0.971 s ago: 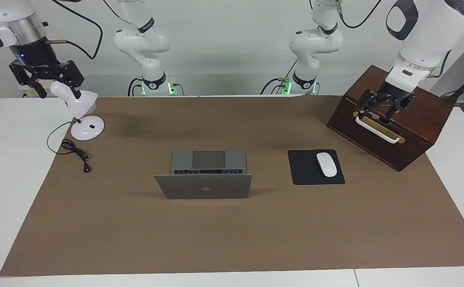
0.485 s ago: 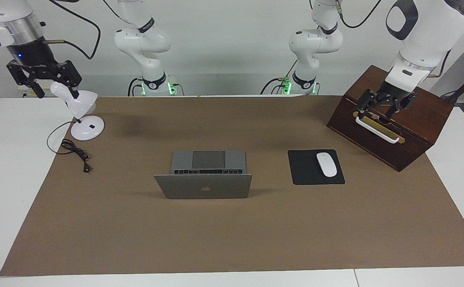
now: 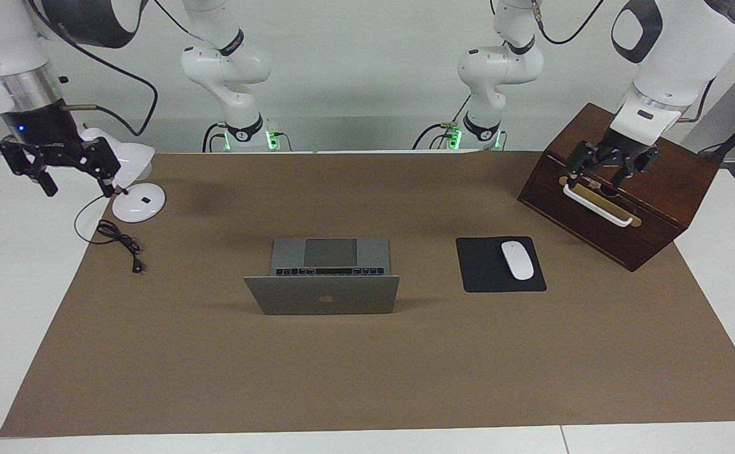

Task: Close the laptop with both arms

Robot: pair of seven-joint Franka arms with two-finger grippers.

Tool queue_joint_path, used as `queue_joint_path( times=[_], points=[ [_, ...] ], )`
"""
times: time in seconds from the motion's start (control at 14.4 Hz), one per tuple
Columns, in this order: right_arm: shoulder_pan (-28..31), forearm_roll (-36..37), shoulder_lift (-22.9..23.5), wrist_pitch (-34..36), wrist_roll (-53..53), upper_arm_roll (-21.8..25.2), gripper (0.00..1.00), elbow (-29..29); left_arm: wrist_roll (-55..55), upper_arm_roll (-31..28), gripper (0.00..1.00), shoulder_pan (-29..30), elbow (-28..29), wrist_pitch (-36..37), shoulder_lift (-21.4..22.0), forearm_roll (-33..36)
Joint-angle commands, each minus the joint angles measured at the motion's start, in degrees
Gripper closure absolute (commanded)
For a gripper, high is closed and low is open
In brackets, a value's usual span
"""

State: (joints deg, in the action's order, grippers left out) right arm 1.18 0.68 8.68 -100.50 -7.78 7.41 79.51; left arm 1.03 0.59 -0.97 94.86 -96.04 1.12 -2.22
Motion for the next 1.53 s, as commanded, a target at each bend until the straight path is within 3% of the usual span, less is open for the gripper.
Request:
queue_joint_path(
  times=[0.0, 0.21, 0.35, 0.42, 0.62, 0.69, 0.97, 1.46],
  points=[
    [0.7, -1.5, 10.6, 0.8, -0.3, -0.7, 0.05, -12.3, -0.9, 0.1, 0.0, 0.0, 2.1, -1.0, 1.8, 1.1],
    [-0.1, -1.9, 17.7, -2.7, 3.0, -1.4, 0.08, -17.2, -1.0, 0.0, 0.0, -0.1, 2.2, -1.2, 1.8, 1.1],
    [-0.1, -1.9, 21.0, -3.0, 7.1, -3.3, 0.15, -19.9, -0.9, 0.1, 0.0, -0.1, 2.1, -1.2, 1.9, 1.1],
    [-0.8, -1.8, 21.6, -4.3, 8.2, -3.5, 0.24, -20.0, -1.0, 0.1, 0.0, -0.1, 2.1, -1.2, 1.9, 1.1],
    [-3.2, -1.1, 21.6, -5.3, 11.4, -3.5, 0.86, -19.5, -0.9, 0.1, 0.0, -0.1, 2.1, -1.3, 2.0, 1.1],
    [-3.4, -0.9, 21.5, -5.3, 12.0, -3.5, 1.0, -19.3, -0.8, 0.1, 0.0, -0.1, 2.1, -1.3, 2.0, 1.1],
    [-5.0, -0.9, 21.6, -5.4, 12.6, -3.5, 1.0, -19.3, -0.7, 0.1, 0.0, -0.3, 2.2, -1.3, 2.1, 1.1],
    [-12.1, 1.0, 21.9, -12.2, 26.4, -3.4, 1.0, -16.2, -0.9, 0.1, 0.0, -0.3, 2.2, -1.3, 2.0, 1.1]
  ],
)
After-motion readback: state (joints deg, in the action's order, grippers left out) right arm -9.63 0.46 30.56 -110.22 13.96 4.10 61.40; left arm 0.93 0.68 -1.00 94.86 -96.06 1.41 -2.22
